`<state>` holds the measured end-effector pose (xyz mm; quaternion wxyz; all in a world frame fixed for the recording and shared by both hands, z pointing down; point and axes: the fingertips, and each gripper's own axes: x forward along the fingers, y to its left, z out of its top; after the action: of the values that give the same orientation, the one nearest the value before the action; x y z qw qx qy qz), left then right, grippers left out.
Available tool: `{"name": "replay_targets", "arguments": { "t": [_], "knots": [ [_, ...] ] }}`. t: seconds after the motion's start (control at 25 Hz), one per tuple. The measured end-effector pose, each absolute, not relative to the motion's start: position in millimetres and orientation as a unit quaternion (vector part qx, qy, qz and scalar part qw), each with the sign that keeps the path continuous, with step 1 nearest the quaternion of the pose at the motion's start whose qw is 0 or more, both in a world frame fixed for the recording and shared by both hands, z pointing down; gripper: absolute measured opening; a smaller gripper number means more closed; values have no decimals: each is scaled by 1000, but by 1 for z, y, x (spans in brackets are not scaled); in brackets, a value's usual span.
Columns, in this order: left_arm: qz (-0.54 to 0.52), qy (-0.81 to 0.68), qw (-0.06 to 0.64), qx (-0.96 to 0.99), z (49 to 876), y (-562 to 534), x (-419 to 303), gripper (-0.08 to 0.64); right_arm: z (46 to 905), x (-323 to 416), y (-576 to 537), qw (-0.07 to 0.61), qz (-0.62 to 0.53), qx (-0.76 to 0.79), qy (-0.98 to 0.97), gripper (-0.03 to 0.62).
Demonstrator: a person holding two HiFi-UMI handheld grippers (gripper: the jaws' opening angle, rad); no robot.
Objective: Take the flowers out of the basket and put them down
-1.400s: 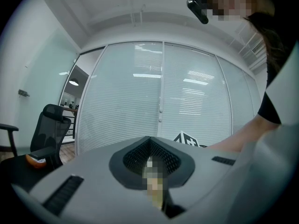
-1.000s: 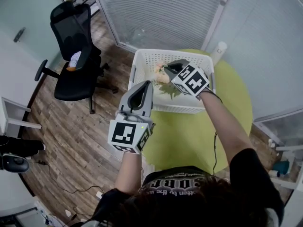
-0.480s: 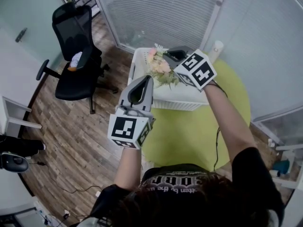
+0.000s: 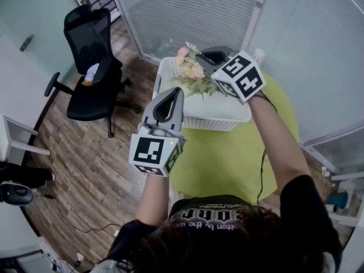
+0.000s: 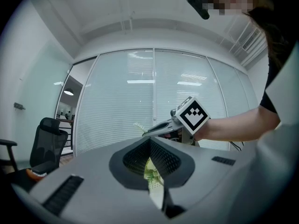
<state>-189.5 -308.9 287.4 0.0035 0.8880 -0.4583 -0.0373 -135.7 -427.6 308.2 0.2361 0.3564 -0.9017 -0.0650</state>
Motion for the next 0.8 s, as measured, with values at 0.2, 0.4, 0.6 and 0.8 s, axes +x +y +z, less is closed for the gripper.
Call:
{"name": "replay_targets", "arguments": {
  "t": [0.2, 0.4, 0.6, 0.8],
  "knots": [
    [-33, -458, -1, 888, 284, -303, -185, -2, 300, -131, -422, 231, -71, 360, -901, 32],
    [-29, -455, -4, 890, 282, -297, -180, -2, 291, -125, -416, 224, -73, 366, -900, 32],
    [-19, -450, -16, 893, 281, -292, -173, -3, 288, -121, -413, 219, -74, 368, -901, 32],
    [-19, -460, -15, 888, 283, -293, -177, -3, 288, -121, -411, 218, -73, 369, -901, 32]
  ]
}}
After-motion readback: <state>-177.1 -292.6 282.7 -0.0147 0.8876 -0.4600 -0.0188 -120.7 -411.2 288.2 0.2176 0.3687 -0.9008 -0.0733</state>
